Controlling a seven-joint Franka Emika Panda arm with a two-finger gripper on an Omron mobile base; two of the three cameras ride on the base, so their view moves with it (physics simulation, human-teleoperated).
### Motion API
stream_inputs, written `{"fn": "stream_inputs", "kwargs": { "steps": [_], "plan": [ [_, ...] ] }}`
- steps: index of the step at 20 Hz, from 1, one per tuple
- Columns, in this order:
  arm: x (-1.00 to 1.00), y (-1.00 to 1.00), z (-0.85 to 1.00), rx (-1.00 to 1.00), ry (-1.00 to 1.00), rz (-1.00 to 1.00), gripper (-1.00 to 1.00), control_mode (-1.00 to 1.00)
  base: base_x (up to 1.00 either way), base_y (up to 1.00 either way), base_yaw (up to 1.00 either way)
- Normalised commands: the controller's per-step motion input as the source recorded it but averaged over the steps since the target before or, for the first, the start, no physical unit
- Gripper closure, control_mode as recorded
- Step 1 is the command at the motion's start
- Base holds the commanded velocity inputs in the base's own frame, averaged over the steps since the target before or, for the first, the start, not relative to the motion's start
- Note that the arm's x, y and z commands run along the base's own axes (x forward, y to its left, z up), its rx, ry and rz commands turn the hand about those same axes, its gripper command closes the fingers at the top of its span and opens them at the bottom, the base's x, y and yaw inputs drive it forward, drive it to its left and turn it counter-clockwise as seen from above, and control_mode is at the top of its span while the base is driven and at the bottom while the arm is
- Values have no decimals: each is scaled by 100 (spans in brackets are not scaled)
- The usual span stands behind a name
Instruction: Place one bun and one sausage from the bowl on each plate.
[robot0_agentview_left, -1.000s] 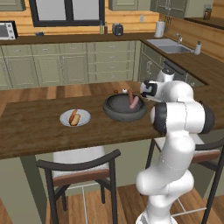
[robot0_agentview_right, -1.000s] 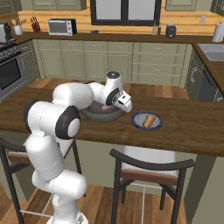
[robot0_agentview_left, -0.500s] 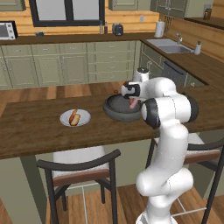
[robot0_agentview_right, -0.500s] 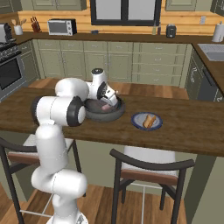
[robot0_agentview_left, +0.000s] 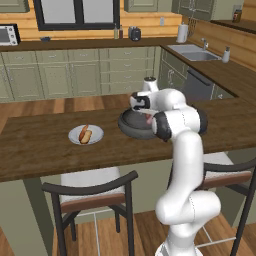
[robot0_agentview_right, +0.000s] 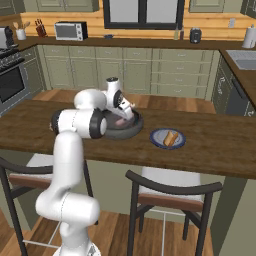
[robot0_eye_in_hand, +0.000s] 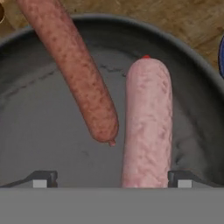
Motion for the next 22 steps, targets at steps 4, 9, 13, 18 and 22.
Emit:
{"fn": "stream_inputs", "kwargs": {
  "steps": [4, 9, 13, 18, 22],
  "plan": [
    [-3, -12, -33, 0, 13, -1, -100, -100, 0, 0, 0],
    [-35, -21, -35, 0, 9, -2, -100, -100, 0, 0, 0],
    [-14, -1, -37, 0, 5, 0, -100, -100, 0, 0, 0],
    [-1, 21, -11, 0, 2, 0, 100, -100, 0, 0, 0],
    [-39, 9, 17, 0, -2, 0, 100, -100, 0, 0, 0]
  ]
}}
